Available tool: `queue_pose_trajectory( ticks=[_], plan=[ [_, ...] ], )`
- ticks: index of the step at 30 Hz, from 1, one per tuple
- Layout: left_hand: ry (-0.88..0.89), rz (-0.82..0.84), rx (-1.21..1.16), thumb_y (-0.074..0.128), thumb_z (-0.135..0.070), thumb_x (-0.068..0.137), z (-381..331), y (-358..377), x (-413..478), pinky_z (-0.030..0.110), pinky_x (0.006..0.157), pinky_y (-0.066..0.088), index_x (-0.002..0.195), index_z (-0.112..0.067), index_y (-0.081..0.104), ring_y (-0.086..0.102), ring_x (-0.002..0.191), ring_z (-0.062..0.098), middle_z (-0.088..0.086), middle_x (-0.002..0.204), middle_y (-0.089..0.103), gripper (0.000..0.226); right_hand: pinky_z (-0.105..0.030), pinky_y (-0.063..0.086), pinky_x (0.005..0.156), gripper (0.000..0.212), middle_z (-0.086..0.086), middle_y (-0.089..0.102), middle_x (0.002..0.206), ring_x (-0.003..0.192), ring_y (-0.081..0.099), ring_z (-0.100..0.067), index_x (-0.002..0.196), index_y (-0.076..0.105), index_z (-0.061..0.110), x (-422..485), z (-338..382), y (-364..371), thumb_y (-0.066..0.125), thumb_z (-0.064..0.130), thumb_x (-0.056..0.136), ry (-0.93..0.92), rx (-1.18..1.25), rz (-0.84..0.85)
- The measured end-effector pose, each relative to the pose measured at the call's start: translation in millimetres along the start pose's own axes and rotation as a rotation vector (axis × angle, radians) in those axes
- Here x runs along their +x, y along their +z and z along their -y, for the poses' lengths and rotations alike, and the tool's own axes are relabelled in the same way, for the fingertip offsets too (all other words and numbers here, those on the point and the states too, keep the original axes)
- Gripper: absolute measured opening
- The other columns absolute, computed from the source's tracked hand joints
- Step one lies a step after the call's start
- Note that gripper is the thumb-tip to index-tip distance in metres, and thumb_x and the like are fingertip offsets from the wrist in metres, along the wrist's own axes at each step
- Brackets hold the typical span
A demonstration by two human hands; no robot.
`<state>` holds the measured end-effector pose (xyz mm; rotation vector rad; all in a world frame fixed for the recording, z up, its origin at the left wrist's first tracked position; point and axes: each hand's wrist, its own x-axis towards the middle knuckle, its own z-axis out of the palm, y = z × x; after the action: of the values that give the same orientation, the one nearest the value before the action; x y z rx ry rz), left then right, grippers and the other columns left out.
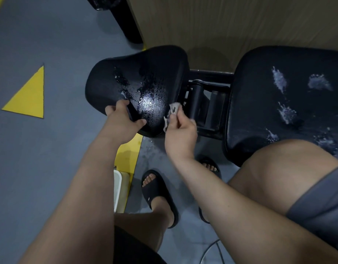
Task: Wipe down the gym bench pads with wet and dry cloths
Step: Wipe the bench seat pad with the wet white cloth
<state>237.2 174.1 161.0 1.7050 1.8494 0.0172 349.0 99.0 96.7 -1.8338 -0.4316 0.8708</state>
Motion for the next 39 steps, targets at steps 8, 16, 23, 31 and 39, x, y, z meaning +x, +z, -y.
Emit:
queue_pose_trajectory(
  ticks=[8,16,23,31,39],
  plan=[
    [0.016,-0.007,0.012,0.076,-0.031,0.089,0.2,0.0,1.0,0.019,0.092,0.028,0.151,-0.017,0.031,0.040,0.099,0.018,0.013,0.145,0.026,0.077,-0.009,0.041,0.082,0.045,-0.004,0.046,0.104,0.087,0.051,-0.012,0.148,0.053,0.017,-13.5,-20.1,-7.1,0.057,0.017,0.103,-0.363,-0.197,0.114],
    [0.013,0.007,0.000,0.075,-0.032,0.089,1.5,-2.2,-2.2,0.027,0.107,0.032,0.152,-0.018,0.030,0.049,0.121,0.030,0.013,0.146,0.026,0.078,-0.036,0.051,0.087,0.047,-0.017,0.054,0.113,0.099,0.056,-0.033,0.150,0.048,0.010,50.4,11.3,3.1,0.045,0.021,0.105,-0.526,-0.565,0.032],
    [-0.004,0.031,-0.009,0.076,-0.030,0.088,-1.3,-3.3,-0.2,0.030,0.105,0.037,0.151,-0.016,0.030,0.052,0.122,0.035,0.013,0.143,0.026,0.080,-0.043,0.049,0.092,0.046,-0.010,0.054,0.125,0.110,0.051,-0.035,0.137,0.058,0.019,44.7,25.0,-7.1,0.060,0.017,0.091,-0.785,-0.845,0.232],
    [-0.002,0.032,-0.064,0.080,-0.032,0.084,21.4,-5.8,5.9,0.036,0.111,0.036,0.153,-0.019,0.028,0.049,0.131,0.035,0.010,0.148,0.024,0.087,-0.044,0.047,0.094,0.050,-0.016,0.056,0.123,0.110,0.052,-0.038,0.142,0.049,0.005,105.2,73.5,13.3,0.055,0.025,0.097,-1.047,-1.171,0.441],
    [-0.014,0.013,-0.076,0.082,-0.039,0.079,29.5,1.5,19.0,0.039,0.117,0.034,0.156,-0.013,0.022,0.038,0.140,0.032,0.009,0.152,0.022,0.102,-0.045,0.044,0.093,0.044,-0.015,0.053,0.114,0.107,0.046,-0.036,0.147,0.050,0.019,166.3,104.5,30.9,0.048,0.026,0.104,-1.191,-1.230,0.520]
  ],
)
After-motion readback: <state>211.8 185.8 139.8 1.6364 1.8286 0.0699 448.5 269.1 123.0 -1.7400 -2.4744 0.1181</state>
